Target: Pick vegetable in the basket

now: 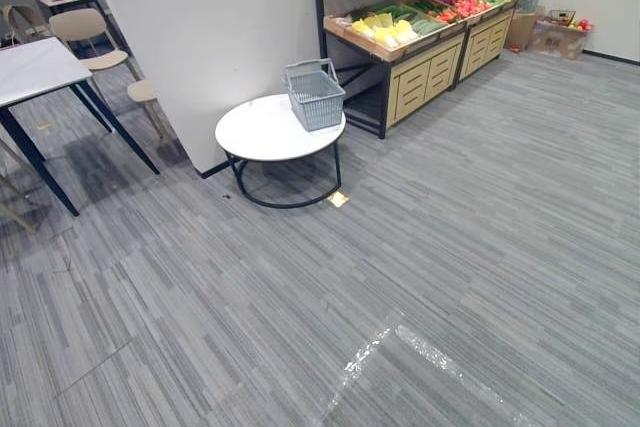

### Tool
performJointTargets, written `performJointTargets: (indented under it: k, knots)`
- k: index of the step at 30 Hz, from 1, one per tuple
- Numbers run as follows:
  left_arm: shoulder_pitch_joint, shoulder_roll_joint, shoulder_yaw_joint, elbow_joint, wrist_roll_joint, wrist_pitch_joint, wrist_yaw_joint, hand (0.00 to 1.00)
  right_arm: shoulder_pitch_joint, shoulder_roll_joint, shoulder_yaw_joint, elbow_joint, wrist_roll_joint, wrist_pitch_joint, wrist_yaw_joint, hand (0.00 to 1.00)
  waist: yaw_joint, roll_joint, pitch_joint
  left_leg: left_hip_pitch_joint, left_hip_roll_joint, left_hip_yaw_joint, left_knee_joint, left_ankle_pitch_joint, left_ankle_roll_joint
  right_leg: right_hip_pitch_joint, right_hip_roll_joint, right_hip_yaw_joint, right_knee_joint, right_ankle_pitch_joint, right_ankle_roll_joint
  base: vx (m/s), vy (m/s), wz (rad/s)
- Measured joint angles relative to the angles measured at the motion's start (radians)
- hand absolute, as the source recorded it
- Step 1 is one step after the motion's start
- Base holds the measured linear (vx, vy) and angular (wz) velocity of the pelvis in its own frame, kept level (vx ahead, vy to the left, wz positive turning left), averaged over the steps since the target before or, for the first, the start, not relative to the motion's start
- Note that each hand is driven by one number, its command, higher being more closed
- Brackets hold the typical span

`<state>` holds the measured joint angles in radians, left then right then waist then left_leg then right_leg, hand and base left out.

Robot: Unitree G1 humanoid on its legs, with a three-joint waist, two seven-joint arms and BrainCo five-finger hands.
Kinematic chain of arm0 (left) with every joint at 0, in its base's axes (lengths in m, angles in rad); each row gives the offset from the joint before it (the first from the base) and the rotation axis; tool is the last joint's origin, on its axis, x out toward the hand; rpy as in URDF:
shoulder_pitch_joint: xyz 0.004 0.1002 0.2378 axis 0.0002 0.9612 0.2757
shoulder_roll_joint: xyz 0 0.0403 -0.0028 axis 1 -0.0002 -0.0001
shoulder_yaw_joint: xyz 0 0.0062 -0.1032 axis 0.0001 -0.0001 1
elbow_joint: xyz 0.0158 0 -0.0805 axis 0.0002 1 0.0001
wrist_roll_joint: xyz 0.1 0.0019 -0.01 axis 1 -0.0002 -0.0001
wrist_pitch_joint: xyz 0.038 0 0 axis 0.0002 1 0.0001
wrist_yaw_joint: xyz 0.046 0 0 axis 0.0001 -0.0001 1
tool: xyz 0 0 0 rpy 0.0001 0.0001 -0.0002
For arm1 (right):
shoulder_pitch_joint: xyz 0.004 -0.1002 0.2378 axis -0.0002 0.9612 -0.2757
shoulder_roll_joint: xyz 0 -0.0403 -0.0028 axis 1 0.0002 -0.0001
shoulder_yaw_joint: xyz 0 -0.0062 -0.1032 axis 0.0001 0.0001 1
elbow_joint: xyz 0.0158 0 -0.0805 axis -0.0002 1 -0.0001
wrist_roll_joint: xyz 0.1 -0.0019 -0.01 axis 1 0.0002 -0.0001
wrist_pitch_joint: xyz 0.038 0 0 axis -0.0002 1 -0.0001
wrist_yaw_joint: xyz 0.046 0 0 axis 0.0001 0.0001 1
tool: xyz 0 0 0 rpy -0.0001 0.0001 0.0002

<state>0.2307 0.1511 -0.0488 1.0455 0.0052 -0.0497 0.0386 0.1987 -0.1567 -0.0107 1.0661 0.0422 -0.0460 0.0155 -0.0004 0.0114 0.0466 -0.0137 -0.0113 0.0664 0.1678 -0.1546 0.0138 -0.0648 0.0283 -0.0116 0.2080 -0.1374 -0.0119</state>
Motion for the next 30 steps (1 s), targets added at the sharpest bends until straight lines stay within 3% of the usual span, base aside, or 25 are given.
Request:
performJointTargets:
  k: [2,5,12,13,14,30]
  knots:
    - [-0.015,-0.016,0.04,0.052,0.0,-0.041,0.015,0.0,-0.01,0.024,-0.108,0.061,0.019,-0.032,0.016,0.0,0.0,0.002,0.012,0.064,0.007,0.015,-0.068,0.01,-0.009,0.071,-0.015,-0.054,-0.07,0.013,0.017,0.05,0.015,-0.05]
    - [-0.036,-0.022,0.069,0.09,0.0,-0.062,0.026,0.0,-0.009,0.039,-0.169,0.089,0.028,-0.051,0.018,0.0,-0.001,-0.005,0.007,0.074,0.023,0.067,-0.114,0.025,-0.022,0.092,-0.016,-0.069,-0.138,0.046,0.018,0.1,0.019,0.0]
    - [-0.075,-0.026,0.1,0.141,0.002,-0.071,0.024,0.0,-0.021,0.057,-0.261,0.123,0.039,-0.05,0.032,0.0,-0.001,0.004,0.018,0.143,0.018,0.086,-0.177,0.039,-0.035,0.163,-0.014,-0.081,-0.223,0.073,0.024,0.13,0.026,-0.01]
    - [-0.077,-0.027,0.105,0.144,0.004,-0.071,0.023,0.0,-0.021,0.056,-0.264,0.127,0.042,-0.05,0.038,0.0,-0.001,-0.004,0.023,0.143,0.018,0.086,-0.18,0.039,-0.035,0.162,-0.014,-0.085,-0.226,0.073,0.025,0.07,-0.003,0.03]
    - [-0.08,-0.029,0.121,0.149,0.008,-0.071,0.015,0.0,-0.027,0.057,-0.27,0.131,0.048,-0.049,0.044,0.0,-0.002,0.005,0.023,0.143,0.018,0.087,-0.184,0.039,-0.036,0.165,-0.014,-0.091,-0.231,0.073,0.025,0.06,-0.006,0.02]
    - [-0.089,-0.031,0.144,0.154,0.007,-0.07,-0.002,0.0,-0.04,0.065,-0.296,0.13,0.103,-0.053,0.058,0.0,-0.005,0.0,0.051,0.175,0.027,0.105,-0.201,0.035,-0.042,0.191,-0.004,-0.091,-0.251,0.069,0.041,0.0,-0.012,-0.02]
